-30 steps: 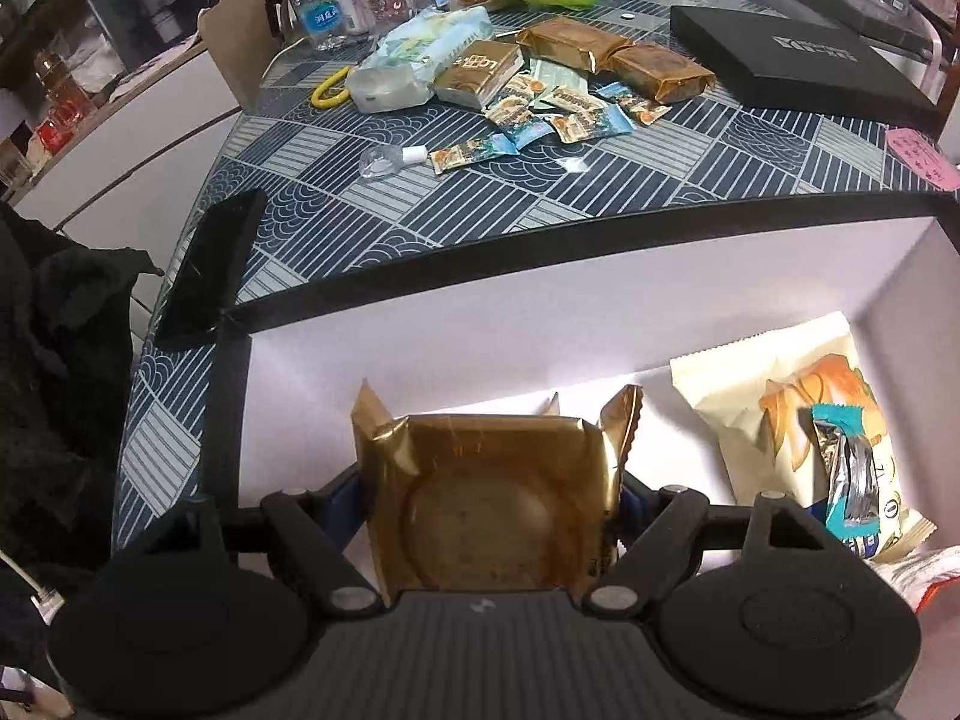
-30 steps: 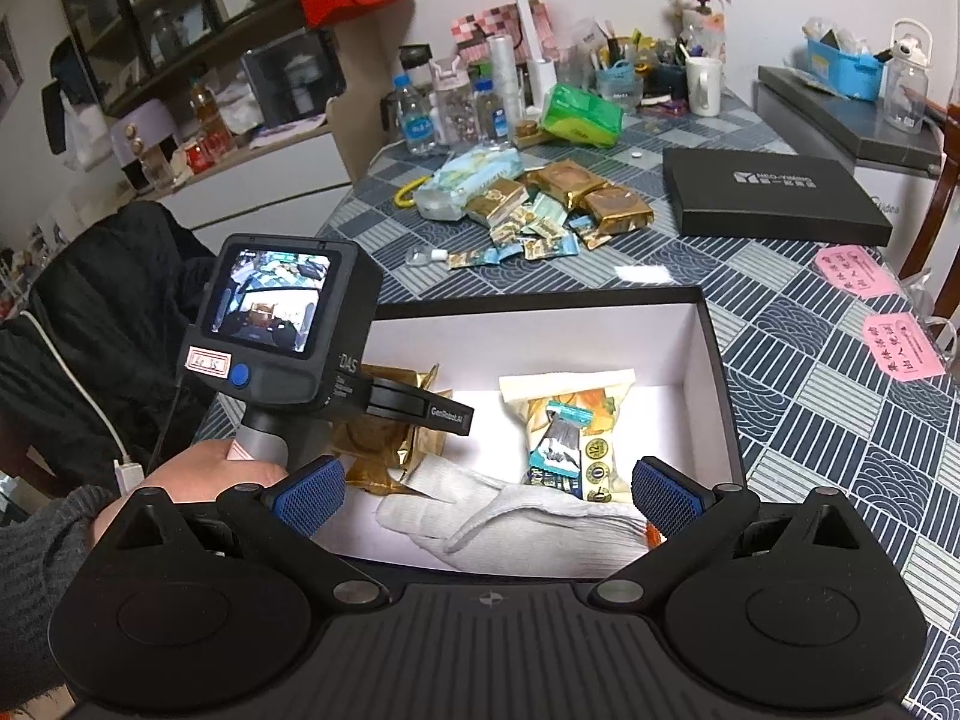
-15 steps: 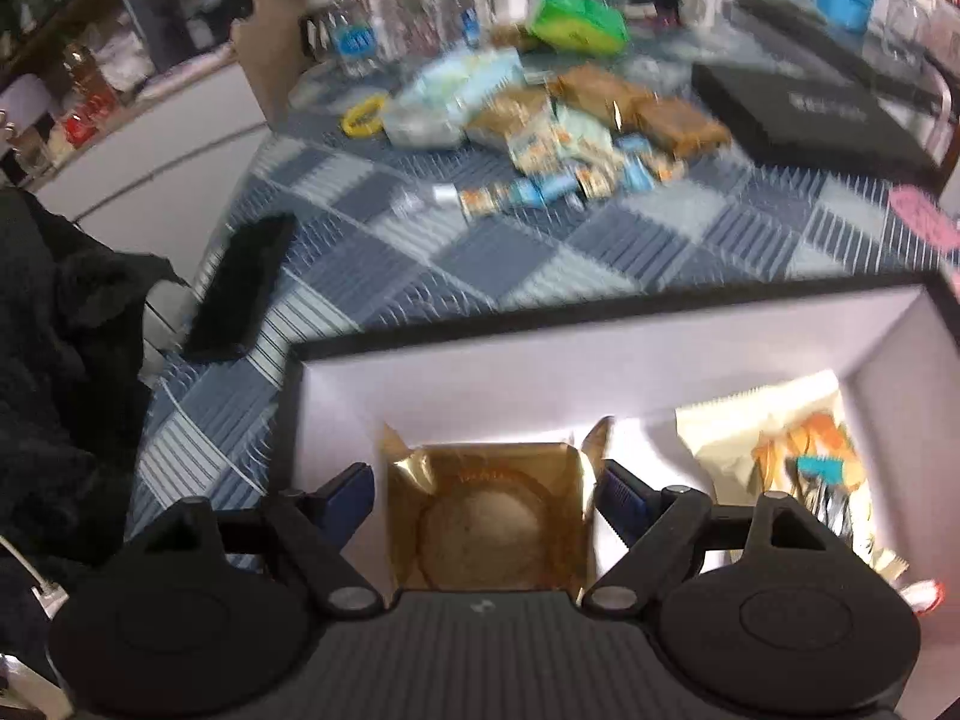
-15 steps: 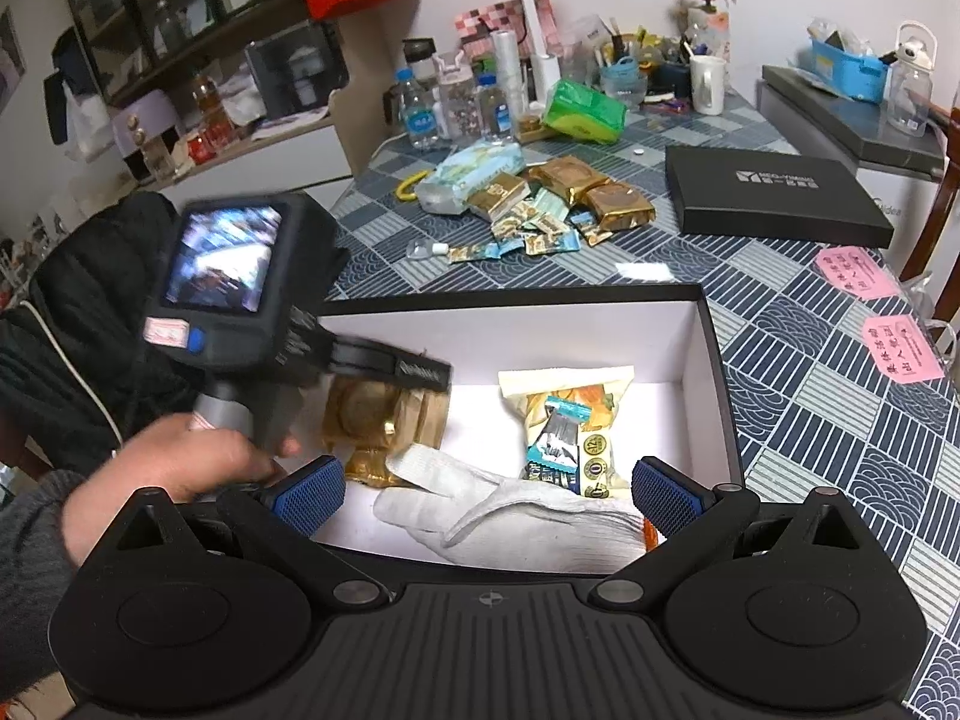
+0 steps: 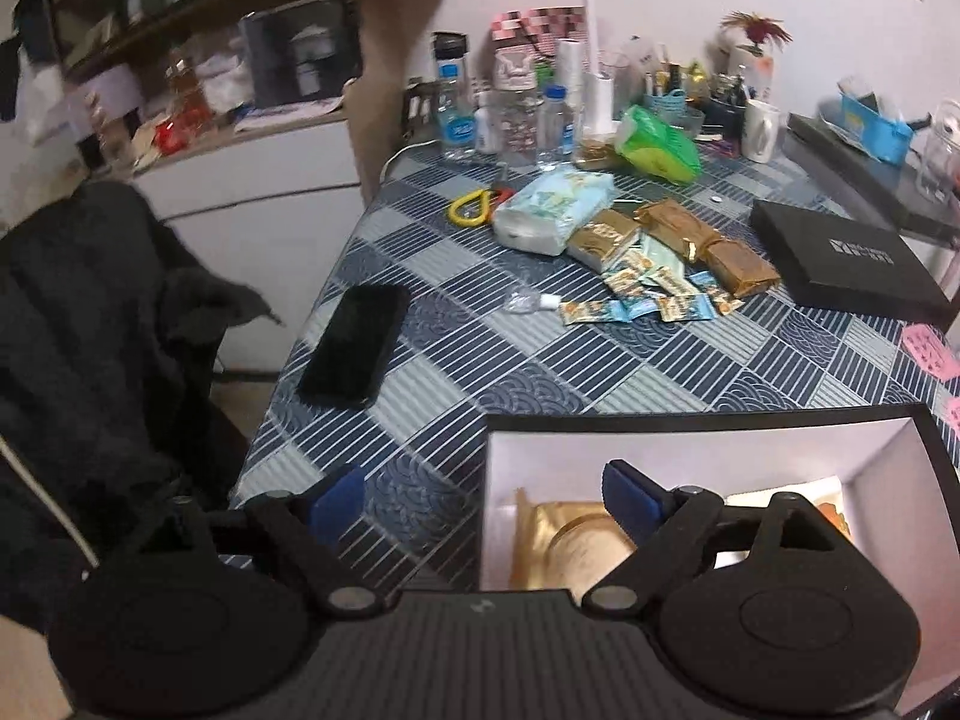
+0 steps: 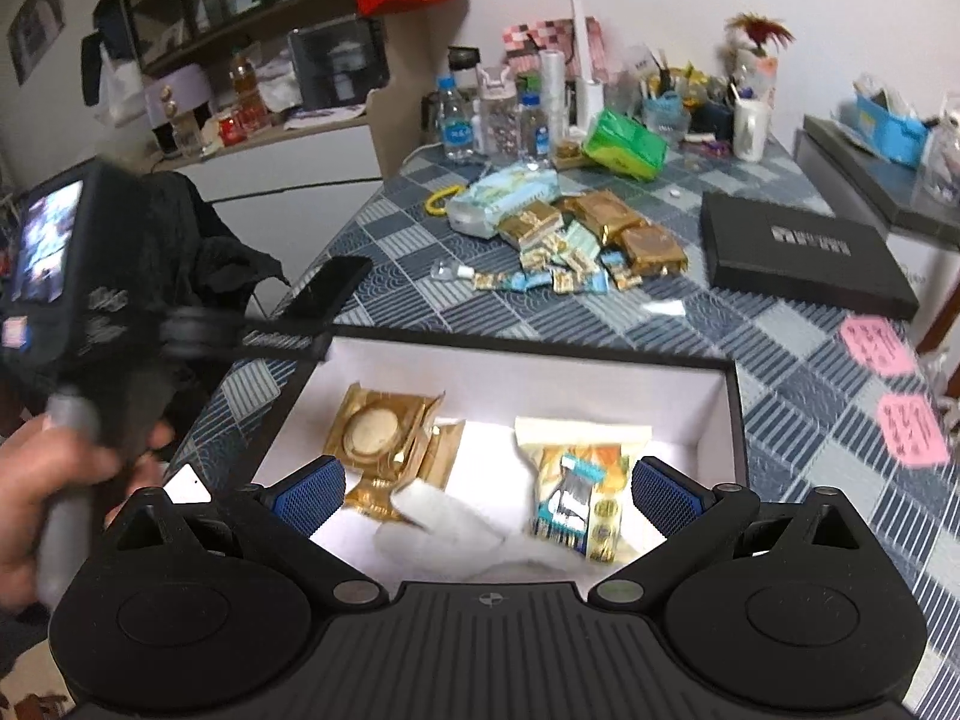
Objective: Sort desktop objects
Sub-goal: 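Lower the packet into the box and open the left gripper, then withdraw the left tool from the box while the right tool moves over the snack pile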
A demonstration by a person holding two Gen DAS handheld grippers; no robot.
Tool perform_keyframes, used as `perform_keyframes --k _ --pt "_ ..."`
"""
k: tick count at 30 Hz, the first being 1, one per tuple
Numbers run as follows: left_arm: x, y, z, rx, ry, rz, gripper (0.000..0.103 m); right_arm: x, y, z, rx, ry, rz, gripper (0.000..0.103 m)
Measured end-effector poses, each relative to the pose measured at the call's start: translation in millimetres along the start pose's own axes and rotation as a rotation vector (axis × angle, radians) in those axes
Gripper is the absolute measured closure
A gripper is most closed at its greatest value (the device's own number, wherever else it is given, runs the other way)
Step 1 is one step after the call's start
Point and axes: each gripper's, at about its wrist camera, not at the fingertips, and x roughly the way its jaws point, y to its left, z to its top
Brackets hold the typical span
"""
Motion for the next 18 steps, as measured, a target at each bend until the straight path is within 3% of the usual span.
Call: perform_keyframes --k 7,18 --pt "-10 22 -8 -0.070 0.014 -0.041 0.000 21 -7 39 -0.011 -0.021 0.030 0.000" --pt "-18 20 -7 -0.047 0.032 -0.111 0.000 62 -23 93 0.009 -0.010 0.044 0.000"
